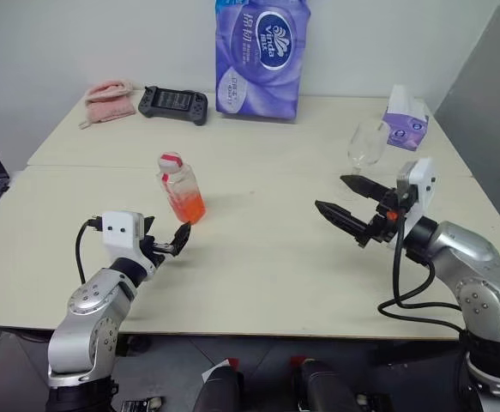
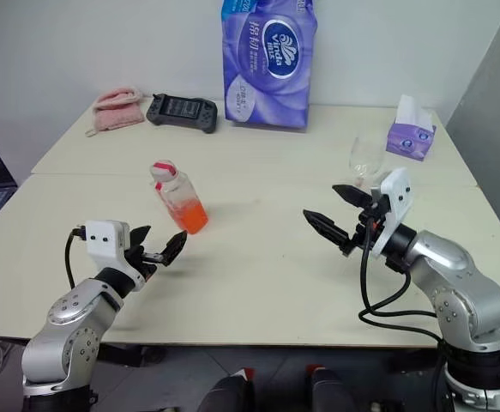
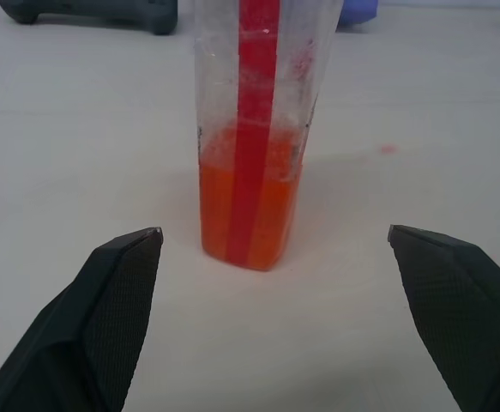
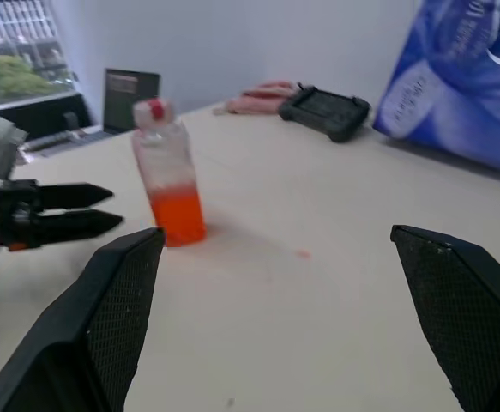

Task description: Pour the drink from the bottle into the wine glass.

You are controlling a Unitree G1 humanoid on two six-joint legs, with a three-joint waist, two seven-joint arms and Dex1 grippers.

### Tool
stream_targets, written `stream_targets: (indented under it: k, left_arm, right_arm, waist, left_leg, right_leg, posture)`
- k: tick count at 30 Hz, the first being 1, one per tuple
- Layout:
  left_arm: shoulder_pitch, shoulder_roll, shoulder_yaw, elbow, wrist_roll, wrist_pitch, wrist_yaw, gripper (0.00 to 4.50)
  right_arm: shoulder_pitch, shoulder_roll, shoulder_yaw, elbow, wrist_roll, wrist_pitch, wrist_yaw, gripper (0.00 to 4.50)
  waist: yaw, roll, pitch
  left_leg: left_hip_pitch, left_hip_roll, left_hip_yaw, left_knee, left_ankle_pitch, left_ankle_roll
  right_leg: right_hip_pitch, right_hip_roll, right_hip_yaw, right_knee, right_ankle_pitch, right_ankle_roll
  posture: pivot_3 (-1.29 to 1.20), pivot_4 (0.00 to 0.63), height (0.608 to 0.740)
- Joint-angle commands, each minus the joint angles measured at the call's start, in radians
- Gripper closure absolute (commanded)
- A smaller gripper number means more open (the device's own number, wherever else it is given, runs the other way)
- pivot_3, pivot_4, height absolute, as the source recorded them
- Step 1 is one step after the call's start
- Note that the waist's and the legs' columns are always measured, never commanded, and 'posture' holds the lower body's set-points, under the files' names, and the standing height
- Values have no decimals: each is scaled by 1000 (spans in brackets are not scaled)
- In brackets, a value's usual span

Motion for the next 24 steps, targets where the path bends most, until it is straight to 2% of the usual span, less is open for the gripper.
stream_targets:
  k: [1,13,24]
  left_arm:
    - [-40,28,5,8,-11,-18,-30,13]
    - [-225,96,-13,213,14,-89,-128,13]
    - [-424,96,-61,404,26,-158,-215,13]
  right_arm:
    - [-27,-3,-11,-17,27,-5,-10,0]
    - [25,45,23,-60,13,-26,-83,0]
    - [29,54,33,-84,8,-33,-126,0]
  waist:
    - [0,0,0]
    - [1,0,0]
    - [0,0,0]
  left_leg:
    - [0,0,0,0,0,0]
    - [0,0,0,0,0,0]
    - [0,0,0,0,0,0]
  right_leg:
    - [0,0,0,0,0,0]
    - [-1,0,0,0,0,0]
    - [-1,0,0,0,0,0]
  posture:
    - [0,150,740]
    - [0,150,740]
    - [0,150,740]
